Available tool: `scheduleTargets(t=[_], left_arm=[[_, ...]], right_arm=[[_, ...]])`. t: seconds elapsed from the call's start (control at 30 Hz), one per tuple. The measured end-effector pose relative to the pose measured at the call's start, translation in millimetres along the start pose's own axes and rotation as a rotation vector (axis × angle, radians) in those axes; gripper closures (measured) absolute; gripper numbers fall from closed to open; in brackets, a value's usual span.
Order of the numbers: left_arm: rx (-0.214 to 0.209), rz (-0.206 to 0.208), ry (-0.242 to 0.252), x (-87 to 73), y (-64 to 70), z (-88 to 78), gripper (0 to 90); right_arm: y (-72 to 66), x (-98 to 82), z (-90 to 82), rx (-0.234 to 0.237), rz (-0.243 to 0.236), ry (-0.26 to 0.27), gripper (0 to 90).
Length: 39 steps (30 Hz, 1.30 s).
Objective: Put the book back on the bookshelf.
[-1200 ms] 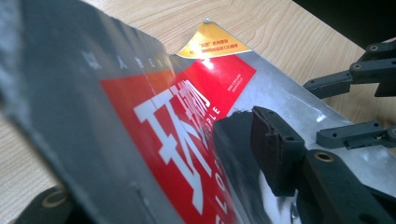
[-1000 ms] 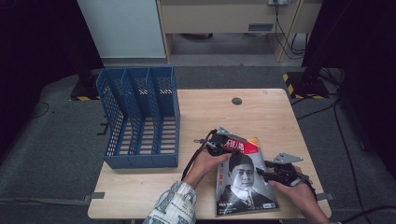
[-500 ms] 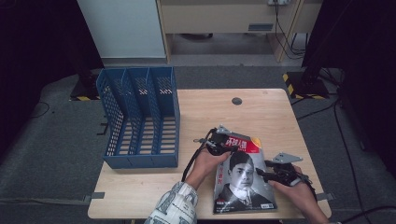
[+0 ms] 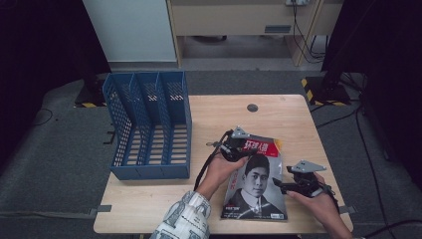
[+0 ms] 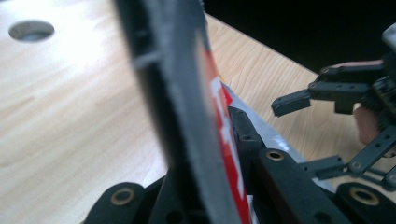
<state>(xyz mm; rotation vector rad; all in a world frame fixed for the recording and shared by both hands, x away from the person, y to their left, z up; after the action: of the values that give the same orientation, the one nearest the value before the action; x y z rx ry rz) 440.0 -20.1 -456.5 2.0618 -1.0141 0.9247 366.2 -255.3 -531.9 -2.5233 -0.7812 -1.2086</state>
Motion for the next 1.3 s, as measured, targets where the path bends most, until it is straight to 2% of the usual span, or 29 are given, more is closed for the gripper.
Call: scheduleTargets(t=[0.27,0.37,0.43,0.53,0.67,0.9,1.07,1.3], left_arm=[[0.006,0.035,0.017,20.3,-2.8,-13.2,86.0],[0.012,0.041,0.029,25.2,-2.5,-17.3,86.1],[0.016,0.053,0.030,27.8,-1.7,-20.1,86.2],[0.021,0.074,0.038,31.3,-0.1,-23.9,86.2],[0.018,0.085,0.066,36.4,2.4,-30.7,86.5],[0.006,0.119,0.084,44.3,7.3,-39.6,86.6],[-0.008,0.135,0.102,46.8,9.8,-44.4,86.6],[-0.016,0.144,0.109,50.7,10.5,-47.6,86.6]], right_arm=[[6.3,13.0,2.4,-0.006,0.003,0.034,13.8],[9.6,22.2,-1.5,0.007,0.016,0.068,12.2],[12.6,30.3,-4.3,0.021,0.002,0.098,12.2],[12.5,31.1,-4.4,0.033,0.003,0.105,13.2],[9.2,30.2,-1.6,0.052,-0.032,0.084,16.2],[1.2,32.2,2.2,0.067,-0.067,0.060,19.6],[-4.9,35.4,12.0,0.092,-0.104,0.029,22.6],[-6.2,34.0,23.8,0.110,-0.114,-0.013,22.7]])
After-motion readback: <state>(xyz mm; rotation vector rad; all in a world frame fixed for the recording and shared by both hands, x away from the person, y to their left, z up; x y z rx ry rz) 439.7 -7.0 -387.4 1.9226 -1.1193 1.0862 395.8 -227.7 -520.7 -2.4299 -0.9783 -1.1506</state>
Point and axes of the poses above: each handheld gripper's, and its own axes: z roughly forward along the jaws, x roughly out of its top, y roughly to its right, the point moved 2 cm from there along z, roughly forward along the jaws, and after that the axes turned 4 degrees about -x, right-handed, at the moved point
